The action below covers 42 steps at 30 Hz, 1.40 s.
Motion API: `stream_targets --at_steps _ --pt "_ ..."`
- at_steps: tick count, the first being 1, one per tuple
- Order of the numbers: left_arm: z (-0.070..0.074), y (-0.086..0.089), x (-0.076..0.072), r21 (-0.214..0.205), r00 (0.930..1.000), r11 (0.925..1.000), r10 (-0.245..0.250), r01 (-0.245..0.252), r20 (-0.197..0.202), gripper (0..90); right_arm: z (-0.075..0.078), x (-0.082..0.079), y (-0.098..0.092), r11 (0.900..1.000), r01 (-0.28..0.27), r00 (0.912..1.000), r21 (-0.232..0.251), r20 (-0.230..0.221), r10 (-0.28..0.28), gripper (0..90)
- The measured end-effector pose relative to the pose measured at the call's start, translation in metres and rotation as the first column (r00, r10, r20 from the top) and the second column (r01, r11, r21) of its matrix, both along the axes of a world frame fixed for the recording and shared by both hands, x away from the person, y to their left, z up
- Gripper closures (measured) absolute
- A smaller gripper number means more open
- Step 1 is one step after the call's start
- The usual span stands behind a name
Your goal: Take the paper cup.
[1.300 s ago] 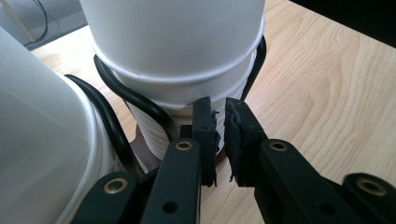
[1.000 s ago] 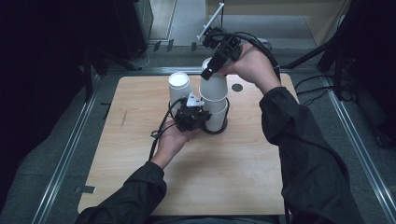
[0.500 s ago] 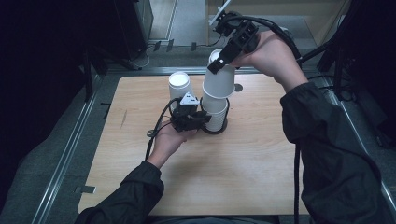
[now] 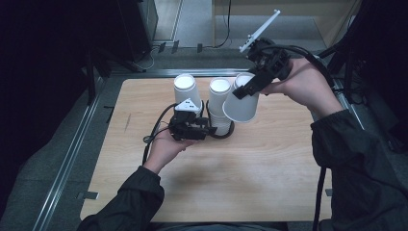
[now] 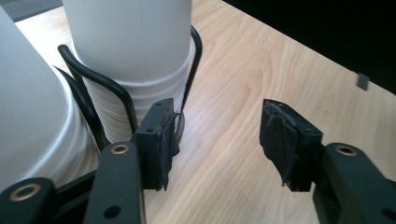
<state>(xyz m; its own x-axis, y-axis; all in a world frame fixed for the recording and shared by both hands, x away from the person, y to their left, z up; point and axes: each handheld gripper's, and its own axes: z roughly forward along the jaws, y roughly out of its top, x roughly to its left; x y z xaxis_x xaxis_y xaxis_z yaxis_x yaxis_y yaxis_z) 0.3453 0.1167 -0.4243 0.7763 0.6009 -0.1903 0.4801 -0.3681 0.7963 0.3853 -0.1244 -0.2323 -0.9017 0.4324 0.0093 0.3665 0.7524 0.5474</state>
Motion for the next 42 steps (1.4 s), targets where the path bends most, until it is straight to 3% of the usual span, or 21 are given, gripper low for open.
stream_targets --at_steps 10,16,21,33,38,42 --pt "-0.005 0.011 -0.011 -0.006 0.9987 0.9987 -0.051 0.051 0.006 36.4 -0.041 -0.02 -0.016 0.9996 -0.023 0.999 0.015 -0.038 0.024 27.2" --pt "-0.01 0.012 -0.018 0.053 0.9976 0.9968 -0.062 0.06 0.032 38.2 -0.067 -0.032 -0.018 0.9976 -0.067 0.9978 0.019 -0.003 0.067 27.0" --pt "-0.012 0.02 -0.025 0.019 0.997 0.9981 -0.059 0.058 0.049 37.6 -0.089 -0.039 -0.019 0.9965 -0.083 0.9965 0.016 -0.009 0.083 27.1" --pt "-0.024 0.033 -0.037 0.013 0.9944 0.9955 -0.094 0.094 0.048 30.2 -0.143 -0.041 -0.019 0.9948 -0.087 0.9936 0.053 -0.068 0.09 27.0" --pt "-0.027 0.035 -0.039 -0.033 0.9909 0.9903 -0.134 0.135 0.011 24.0 -0.157 -0.042 -0.015 0.9925 -0.1 0.9916 0.07 -0.074 0.106 27.1" --pt "-0.03 0.038 -0.038 -0.043 0.9897 0.9889 -0.143 0.142 -0.012 23.0 -0.164 -0.043 -0.01 0.9895 -0.106 0.9914 0.098 -0.066 0.113 27.1"
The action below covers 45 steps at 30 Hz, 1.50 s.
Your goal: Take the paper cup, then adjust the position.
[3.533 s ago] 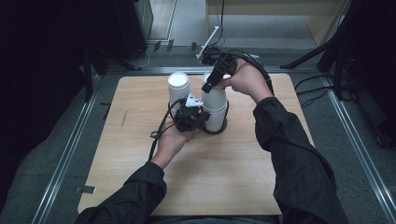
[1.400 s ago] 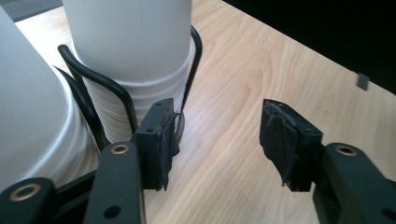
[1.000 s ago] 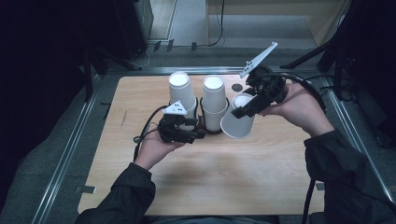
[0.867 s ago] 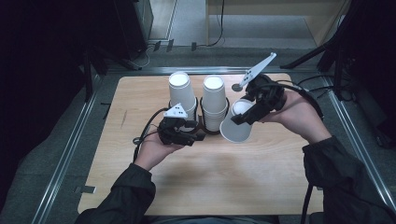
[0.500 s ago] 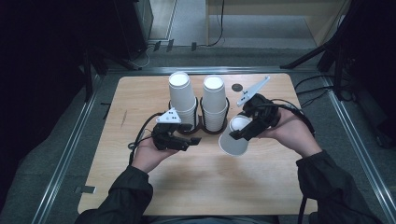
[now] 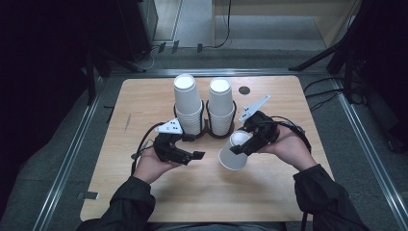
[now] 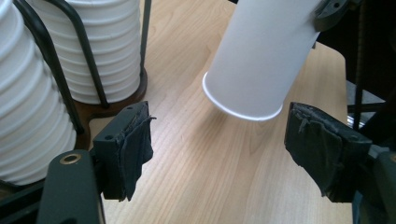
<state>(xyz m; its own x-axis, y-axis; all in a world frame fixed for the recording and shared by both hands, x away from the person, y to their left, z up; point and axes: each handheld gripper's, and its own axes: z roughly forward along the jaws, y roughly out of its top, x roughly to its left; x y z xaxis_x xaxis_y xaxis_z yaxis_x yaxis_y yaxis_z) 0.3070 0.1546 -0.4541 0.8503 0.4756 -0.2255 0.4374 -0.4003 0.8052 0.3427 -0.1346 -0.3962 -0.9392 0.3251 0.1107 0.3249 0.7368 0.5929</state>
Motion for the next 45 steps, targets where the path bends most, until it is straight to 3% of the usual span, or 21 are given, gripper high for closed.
stream_targets --at_steps 7,12,19,25,29,34,40,45 --pt "-0.006 0.005 0.002 -0.028 0.9991 0.9996 -0.009 0.008 -0.042 20.8 -0.016 -0.001 0.006 0.9992 0.004 1.0 0.04 0.009 -0.005 27.1" --pt "-0.01 0.002 0.005 0.004 0.9993 0.9999 -0.016 0.016 -0.033 19.7 -0.026 -0.002 0.005 0.9973 -0.001 1.0 0.073 0.0 0.0 27.1" --pt "-0.016 -0.005 0.008 0.043 0.9972 0.9963 -0.074 0.074 -0.004 20.0 -0.032 -0.005 0.003 0.9937 0.0 0.9999 0.112 0.013 -0.001 27.1" --pt "-0.02 -0.011 0.014 0.035 0.9942 0.9943 -0.1 0.101 -0.039 19.3 -0.039 -0.005 0.004 0.9884 -0.012 0.9999 0.152 0.011 0.01 27.1" --pt "-0.023 -0.015 0.016 0.036 0.9895 0.9901 -0.133 0.136 -0.056 12.4 -0.041 -0.005 0.007 0.9831 -0.025 0.9997 0.181 0.0 0.026 27.1" --pt "-0.027 -0.022 0.014 0.06 0.9874 0.9862 -0.152 0.154 -0.044 11.5 -0.04 -0.007 0.009 0.9767 -0.038 0.9992 0.211 -0.005 0.04 27.2" --pt "-0.03 -0.03 0.014 0.043 0.9817 0.9818 -0.182 0.185 -0.054 9.9 -0.036 -0.009 0.01 0.9655 -0.041 0.9991 0.257 0.006 0.041 27.2" --pt "-0.03 -0.038 0.011 0.051 0.9771 0.976 -0.21 0.212 -0.035 8.4 -0.033 -0.012 0.011 0.9603 -0.05 0.9987 0.274 0.003 0.051 27.3"
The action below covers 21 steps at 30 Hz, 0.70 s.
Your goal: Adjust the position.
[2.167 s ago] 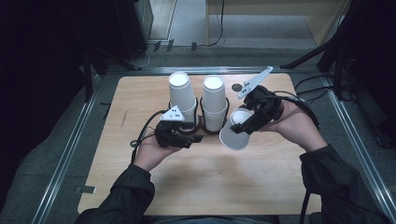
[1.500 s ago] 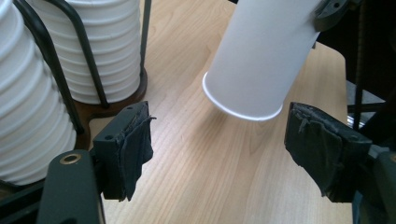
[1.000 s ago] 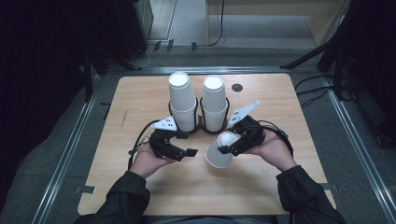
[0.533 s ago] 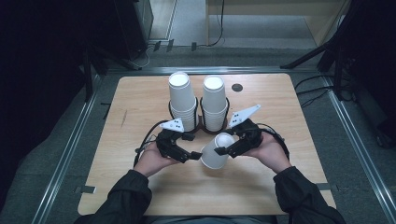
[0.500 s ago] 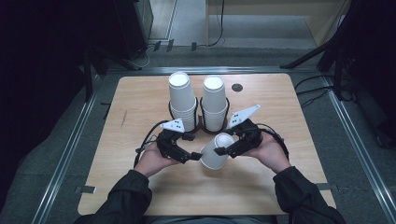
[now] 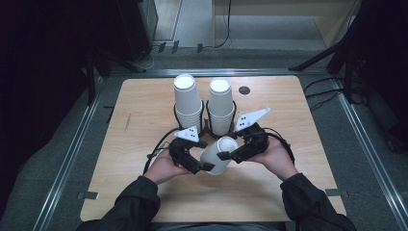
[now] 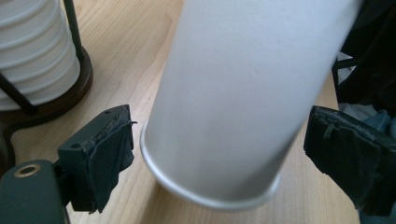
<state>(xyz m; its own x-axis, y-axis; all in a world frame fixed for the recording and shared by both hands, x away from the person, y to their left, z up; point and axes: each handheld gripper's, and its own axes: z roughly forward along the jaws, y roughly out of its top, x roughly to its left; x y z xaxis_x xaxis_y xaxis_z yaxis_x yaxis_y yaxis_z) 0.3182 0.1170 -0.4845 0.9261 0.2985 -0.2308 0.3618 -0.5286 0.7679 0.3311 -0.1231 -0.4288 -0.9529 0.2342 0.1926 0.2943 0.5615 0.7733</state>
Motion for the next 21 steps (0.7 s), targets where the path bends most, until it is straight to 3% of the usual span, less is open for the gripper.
stream_targets --at_steps 8,13,18,21 --pt "-0.0034 -0.0083 -0.0031 0.015 0.9998 0.9997 -0.021 0.021 0.007 6.2 0.0038 -0.0045 0.0068 0.9998 -0.021 0.9997 0.005 0.007 0.021 27.4" --pt "-0.0045 -0.0101 -0.0041 -0.006 0.9992 0.9991 -0.041 0.041 0.005 6.4 0.0062 -0.0057 0.0087 0.9991 -0.032 0.9995 0.027 0.002 0.032 27.4" --pt "0.0013 -0.0071 -0.0073 -0.011 0.9954 0.9969 -0.077 0.077 0.058 16.1 0.0077 -0.0045 0.0056 0.9978 -0.033 0.9993 0.057 -0.017 0.034 27.3" --pt "0.0023 -0.0079 -0.0052 0.0 0.9941 0.9948 -0.102 0.102 0.038 19.3 0.0068 -0.0034 0.005 0.9978 -0.031 0.9985 0.058 -0.043 0.033 27.0"
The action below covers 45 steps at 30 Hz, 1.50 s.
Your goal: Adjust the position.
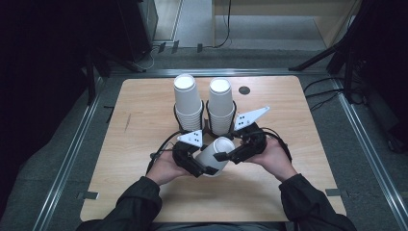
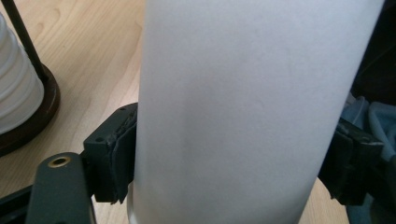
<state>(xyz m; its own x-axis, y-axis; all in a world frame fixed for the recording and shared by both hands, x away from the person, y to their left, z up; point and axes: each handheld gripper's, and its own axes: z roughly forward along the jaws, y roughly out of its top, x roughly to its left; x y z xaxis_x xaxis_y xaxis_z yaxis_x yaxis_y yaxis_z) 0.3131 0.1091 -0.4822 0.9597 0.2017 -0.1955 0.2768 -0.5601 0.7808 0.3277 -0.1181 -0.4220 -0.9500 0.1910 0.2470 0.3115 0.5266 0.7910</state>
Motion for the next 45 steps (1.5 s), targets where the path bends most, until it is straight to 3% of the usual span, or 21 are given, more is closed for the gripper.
stream_targets --at_steps 4,8,11,22,25,30,38,39,44,45 --pt "0.003 0.002 0.0 0.027 1.0 0.9996 -0.005 0.005 0.001 19.9 -0.002 0.003 -0.001 0.9998 -0.008 0.9996 -0.021 -0.027 0.007 25.0" --pt "0.008 0.005 -0.002 0.048 0.9999 0.9988 -0.004 0.003 0.014 19.9 -0.001 0.0 -0.004 0.999 -0.034 0.9994 -0.031 0.007 0.034 24.5" --pt "0.012 0.01 -0.002 0.07 0.9997 0.9976 -0.005 0.003 0.026 19.9 -0.001 0.0 -0.007 0.9991 -0.02 0.9996 -0.039 0.018 0.02 20.2" --pt "0.025 0.022 0.002 0.154 0.9983 0.988 -0.001 -0.008 0.059 19.8 -0.014 -0.005 -0.018 0.9939 -0.02 0.9997 -0.109 0.01 0.021 18.5" --pt "0.026 0.025 0.004 0.164 0.9988 0.9864 0.002 -0.011 0.05 19.8 -0.019 -0.007 -0.02 0.9926 -0.02 0.9996 -0.12 0.016 0.022 17.5" --pt "0.024 0.024 0.007 0.211 0.9996 0.9775 -0.007 0.001 0.027 19.7 -0.027 -0.006 -0.02 0.9905 -0.022 0.9997 -0.136 0.011 0.023 16.7" --pt "0.016 0.008 0.014 0.313 0.9991 0.9491 -0.04 0.035 0.01 19.6 -0.036 -0.005 -0.02 0.9854 -0.025 0.999 -0.169 0.031 0.031 16.7" --pt "0.015 0.007 0.013 0.313 0.9993 0.9492 -0.037 0.033 0.007 19.6 -0.036 -0.004 -0.021 0.9855 -0.025 0.999 -0.168 0.033 0.031 16.7" --pt "0.008 -0.003 0.014 0.368 0.9976 0.9272 -0.069 0.067 -0.009 19.1 -0.038 -0.002 -0.02 0.9878 -0.035 0.9983 -0.152 0.041 0.041 16.8" --pt "0.007 -0.005 0.014 0.371 0.9973 0.9256 -0.072 0.073 -0.015 19.0 -0.038 -0.002 -0.019 0.9872 -0.039 0.9978 -0.154 0.047 0.047 16.8"
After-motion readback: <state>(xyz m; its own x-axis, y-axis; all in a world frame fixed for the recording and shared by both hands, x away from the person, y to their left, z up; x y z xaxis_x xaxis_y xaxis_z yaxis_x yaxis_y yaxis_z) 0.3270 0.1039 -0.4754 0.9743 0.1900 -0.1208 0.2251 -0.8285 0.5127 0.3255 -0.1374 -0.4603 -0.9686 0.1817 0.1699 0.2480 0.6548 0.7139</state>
